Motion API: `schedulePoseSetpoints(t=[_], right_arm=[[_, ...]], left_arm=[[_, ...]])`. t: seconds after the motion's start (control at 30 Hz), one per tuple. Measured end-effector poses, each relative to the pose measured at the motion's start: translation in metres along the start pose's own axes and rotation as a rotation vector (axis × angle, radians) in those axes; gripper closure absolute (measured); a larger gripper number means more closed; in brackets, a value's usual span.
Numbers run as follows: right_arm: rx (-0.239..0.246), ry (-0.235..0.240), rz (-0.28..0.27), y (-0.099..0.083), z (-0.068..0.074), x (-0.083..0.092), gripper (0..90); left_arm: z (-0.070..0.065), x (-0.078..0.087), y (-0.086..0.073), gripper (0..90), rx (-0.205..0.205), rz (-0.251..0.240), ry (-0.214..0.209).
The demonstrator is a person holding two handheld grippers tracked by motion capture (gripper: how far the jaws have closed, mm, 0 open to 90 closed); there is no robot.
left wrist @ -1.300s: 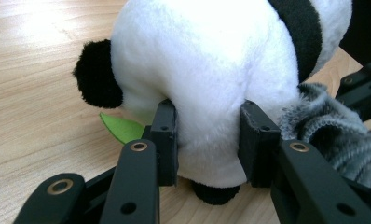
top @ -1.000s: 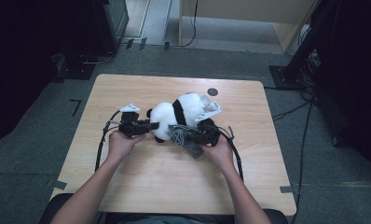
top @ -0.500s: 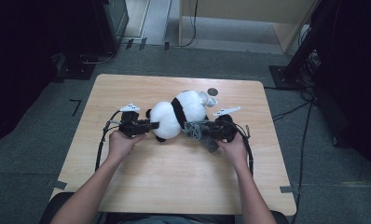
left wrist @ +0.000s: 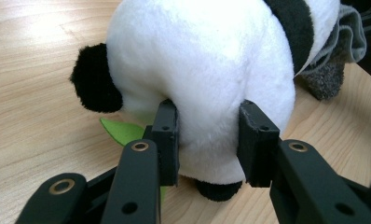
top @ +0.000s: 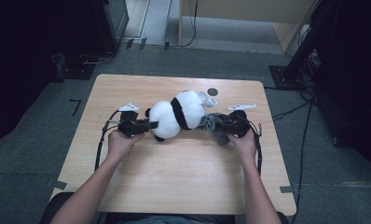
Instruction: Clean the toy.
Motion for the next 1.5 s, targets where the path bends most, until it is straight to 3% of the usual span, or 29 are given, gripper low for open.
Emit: schedulePoseSetpoints(t=[0.23,0.33,0.4,0.47,0.6,0.73,0.93,1.03,1.13,1.33,1.5], right_arm=[[-0.036,-0.022,-0.047,0.003,-0.009,0.009,79.3],[-0.045,-0.010,-0.103,0.011,-0.008,0.023,79.7],[-0.058,0.018,-0.149,0.019,-0.003,0.037,80.2],[-0.028,0.017,-0.182,0.028,0.006,0.046,80.2],[-0.001,0.022,-0.203,0.038,0.020,0.053,80.2],[0.012,0.036,-0.201,0.046,0.028,0.052,80.1],[0.030,0.058,-0.217,0.061,0.044,0.052,79.5],[0.033,0.080,-0.210,0.067,0.056,0.041,78.6],[0.072,0.059,-0.191,0.067,0.065,0.023,78.3],[0.066,0.041,-0.207,0.064,0.058,0.012,79.7],[0.071,0.041,-0.212,0.064,0.056,0.009,79.8]], left_arm=[[0.003,0.003,0.000,64.6,-0.005,-0.001,0.005],[0.002,0.002,0.000,64.7,-0.008,-0.005,0.004],[0.002,0.003,0.000,64.6,-0.008,-0.005,0.004],[0.001,0.003,0.000,64.7,-0.011,-0.002,0.005],[-0.003,0.004,0.000,64.9,0.005,0.000,-0.010],[-0.010,0.005,-0.002,65.2,0.025,-0.002,-0.028],[-0.018,0.004,-0.009,64.4,0.001,-0.006,-0.012],[-0.016,0.003,-0.009,62.2,0.004,-0.022,-0.006],[-0.013,0.002,-0.008,58.1,0.000,-0.032,0.001],[-0.010,0.005,-0.004,43.9,-0.040,-0.046,0.006],[-0.008,0.014,0.003,38.2,-0.105,-0.044,0.007]])
Point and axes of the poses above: each handheld gripper's, and its own axes: x roughly backward along the jaws, y roughly out of its top, z roughly to its left, the point moved 2 cm from there along -x, roughly forward along the jaws, and after that the axes turned 13 degrees about -y, right-handed, at the moved point
